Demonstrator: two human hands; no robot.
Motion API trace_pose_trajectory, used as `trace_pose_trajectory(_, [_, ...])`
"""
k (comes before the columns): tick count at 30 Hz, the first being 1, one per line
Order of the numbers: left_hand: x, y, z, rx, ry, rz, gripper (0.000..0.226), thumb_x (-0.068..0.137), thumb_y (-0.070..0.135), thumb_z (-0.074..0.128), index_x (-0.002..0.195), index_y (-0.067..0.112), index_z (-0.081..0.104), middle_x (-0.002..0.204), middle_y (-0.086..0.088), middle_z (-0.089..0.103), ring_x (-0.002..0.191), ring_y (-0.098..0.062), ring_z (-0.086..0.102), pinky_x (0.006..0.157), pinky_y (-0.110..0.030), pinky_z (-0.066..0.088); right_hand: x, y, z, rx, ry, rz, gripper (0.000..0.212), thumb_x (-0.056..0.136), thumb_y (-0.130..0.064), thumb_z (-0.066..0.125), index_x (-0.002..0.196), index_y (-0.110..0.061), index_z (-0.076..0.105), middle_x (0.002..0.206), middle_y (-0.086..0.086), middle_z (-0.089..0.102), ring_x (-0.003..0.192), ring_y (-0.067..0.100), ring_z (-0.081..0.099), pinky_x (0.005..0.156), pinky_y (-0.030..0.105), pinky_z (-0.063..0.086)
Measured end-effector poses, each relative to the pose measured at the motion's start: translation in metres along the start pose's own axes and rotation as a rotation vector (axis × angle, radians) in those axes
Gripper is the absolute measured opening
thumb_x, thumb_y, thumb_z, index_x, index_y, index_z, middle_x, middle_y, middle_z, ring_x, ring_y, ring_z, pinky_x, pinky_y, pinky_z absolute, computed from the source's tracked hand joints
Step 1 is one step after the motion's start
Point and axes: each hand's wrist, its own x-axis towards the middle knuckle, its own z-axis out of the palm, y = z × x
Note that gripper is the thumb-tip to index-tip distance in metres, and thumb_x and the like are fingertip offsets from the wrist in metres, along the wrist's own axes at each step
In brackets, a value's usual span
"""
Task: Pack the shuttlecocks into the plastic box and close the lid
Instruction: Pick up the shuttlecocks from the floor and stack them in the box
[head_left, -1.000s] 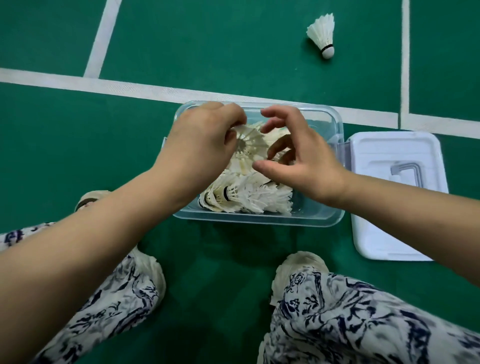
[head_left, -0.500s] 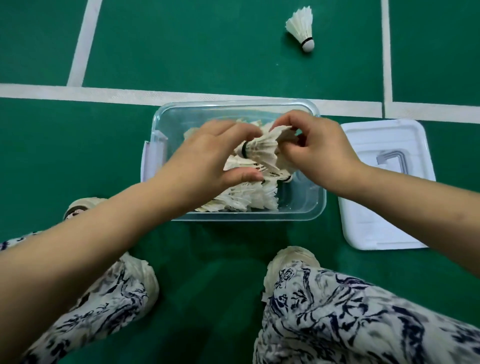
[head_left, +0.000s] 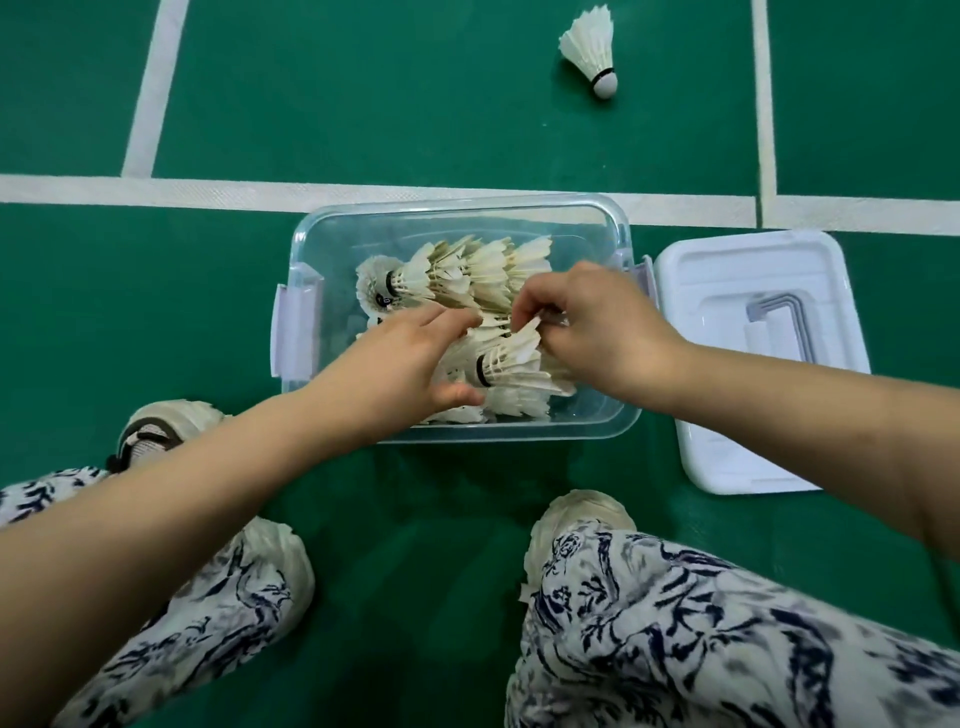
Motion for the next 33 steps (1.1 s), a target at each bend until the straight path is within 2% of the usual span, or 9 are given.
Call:
trace_pose_trajectory(3, [0.0,0.0,0.003,-0.01,0.014,0.008,0.067,0.075,0.045,0.066,0.131,0.016,0.042,0.121,-0.009,0.052,0.112,-0.026,0.048,0.093,-0.036,0.041,-0.001,-0.005,0.012,0.091,-0.071,0.041,0.027,0.081,0.001,0.05,0.089,-0.02,0.066,0.071,-0.015,0.053,0.08,0.009,0.05,0.062,0.004,0.031])
trace_pose_trajectory(5, [0.0,0.0,0.003,-0.03,0.02,0.016,0.067,0.073,0.046,0.065,0.129,0.015,0.044,0.117,-0.009,0.053,0.109,-0.025,0.05,0.088,-0.033,0.039,0.001,-0.008,0.018,0.123,-0.084,0.04,0.023,0.081,0.0,0.051,0.088,-0.018,0.065,0.079,-0.01,0.056,0.079,0.009,0.052,0.064,0.005,0.034])
trace_pose_trajectory(7, [0.001,-0.001,0.004,-0.051,0.026,0.022,0.069,0.072,0.049,0.064,0.129,0.016,0.044,0.117,-0.008,0.054,0.108,-0.024,0.051,0.087,-0.032,0.039,0.004,-0.009,0.022,0.133,-0.082,0.032,0.019,0.082,-0.002,0.053,0.085,-0.018,0.064,0.084,-0.007,0.056,0.08,0.009,0.052,0.067,0.008,0.037])
trace_pose_trajectory(9, [0.001,-0.002,0.005,-0.072,0.029,0.018,0.071,0.071,0.051,0.064,0.13,0.018,0.043,0.121,-0.006,0.054,0.11,-0.023,0.051,0.088,-0.031,0.039,0.007,-0.009,0.025,0.125,-0.073,0.049,0.017,0.083,-0.006,0.055,0.081,-0.022,0.059,0.087,-0.006,0.054,0.082,0.011,0.052,0.071,0.017,0.04])
trace_pose_trajectory(15, [0.001,-0.006,0.008,-0.065,0.003,-0.002,0.074,0.072,0.052,0.063,0.133,0.019,0.038,0.124,-0.006,0.051,0.115,-0.023,0.049,0.095,-0.035,0.04,0.007,-0.008,0.03,0.085,-0.075,0.083,0.011,0.082,-0.008,0.057,0.083,-0.019,0.056,0.083,-0.005,0.058,0.083,0.016,0.054,0.079,0.031,0.047])
trace_pose_trajectory(22, [-0.003,-0.008,-0.004,-0.018,-0.063,0.006,0.084,0.061,0.067,0.059,0.131,0.023,0.039,0.125,-0.001,0.051,0.116,-0.02,0.047,0.095,-0.035,0.038,0.005,-0.013,0.027,0.102,-0.072,0.103,0.017,0.083,-0.009,0.053,0.089,-0.022,0.061,0.09,-0.005,0.064,0.091,0.016,0.06,0.085,0.036,0.05])
trace_pose_trajectory(25, [-0.004,-0.006,-0.012,-0.051,-0.018,0.007,0.076,0.065,0.065,0.058,0.128,0.025,0.043,0.124,0.001,0.053,0.116,-0.018,0.047,0.094,-0.032,0.038,0.003,-0.019,0.026,0.06,-0.035,0.095,0.019,0.083,-0.009,0.05,0.092,-0.021,0.06,0.092,-0.005,0.063,0.091,0.018,0.058,0.083,0.036,0.05])
trace_pose_trajectory(29, [-0.002,0.002,-0.024,-0.098,0.085,0.036,0.063,0.068,0.059,0.062,0.119,0.024,0.051,0.118,0.002,0.057,0.111,-0.016,0.051,0.092,-0.032,0.041,0.006,-0.027,0.022,0.084,0.037,0.063,0.02,0.08,-0.005,0.048,0.086,-0.019,0.06,0.091,-0.003,0.062,0.089,0.018,0.057,0.082,0.036,0.048])
trace_pose_trajectory(33, [0.003,0.008,-0.034,-0.152,0.214,0.054,0.053,0.071,0.057,0.064,0.11,0.023,0.055,0.111,0.003,0.062,0.104,-0.014,0.056,0.089,-0.033,0.045,0.015,-0.031,0.01,0.117,0.147,0.014,0.019,0.079,-0.001,0.048,0.084,-0.012,0.062,0.085,0.001,0.064,0.082,0.019,0.056,0.071,0.031,0.043])
